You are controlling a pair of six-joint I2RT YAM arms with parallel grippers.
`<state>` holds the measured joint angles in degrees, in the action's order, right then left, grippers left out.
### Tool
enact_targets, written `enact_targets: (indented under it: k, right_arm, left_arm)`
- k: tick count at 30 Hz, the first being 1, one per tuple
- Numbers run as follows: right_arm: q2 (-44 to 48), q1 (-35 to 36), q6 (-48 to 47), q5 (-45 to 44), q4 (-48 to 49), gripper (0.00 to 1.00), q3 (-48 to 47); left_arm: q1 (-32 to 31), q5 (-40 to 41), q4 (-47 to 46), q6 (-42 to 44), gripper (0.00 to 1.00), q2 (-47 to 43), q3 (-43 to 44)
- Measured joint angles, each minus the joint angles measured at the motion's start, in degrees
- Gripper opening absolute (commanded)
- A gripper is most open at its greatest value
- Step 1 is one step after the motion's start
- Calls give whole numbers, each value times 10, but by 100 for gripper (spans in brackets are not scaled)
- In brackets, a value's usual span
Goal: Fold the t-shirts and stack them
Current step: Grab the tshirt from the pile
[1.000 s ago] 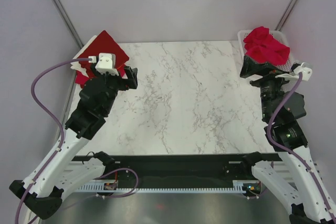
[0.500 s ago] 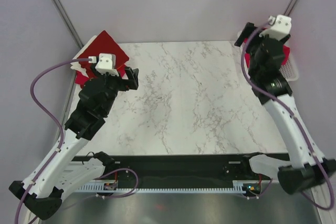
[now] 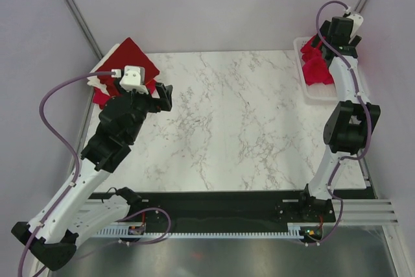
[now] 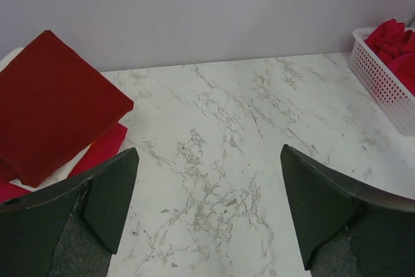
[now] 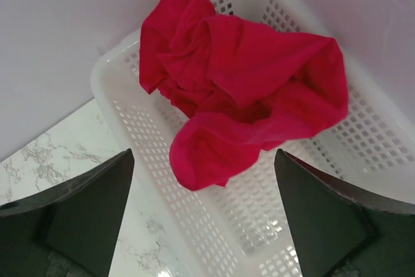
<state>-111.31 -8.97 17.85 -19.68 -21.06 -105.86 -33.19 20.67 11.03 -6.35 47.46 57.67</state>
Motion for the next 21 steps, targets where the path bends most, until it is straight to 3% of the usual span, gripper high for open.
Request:
enact_targets:
  k: [6, 18, 21]
  right_arm:
    - [-112, -9, 14, 20, -11, 98, -115]
    - [-210, -29, 40, 16, -39, 95, -141]
    - [-237, -32, 38, 17, -40, 66, -163]
  left_arm:
    - [0, 0, 0, 0, 97, 7, 0]
    - [0, 0, 0, 0, 97, 19, 0]
    - [0, -1, 1, 0, 97, 22, 0]
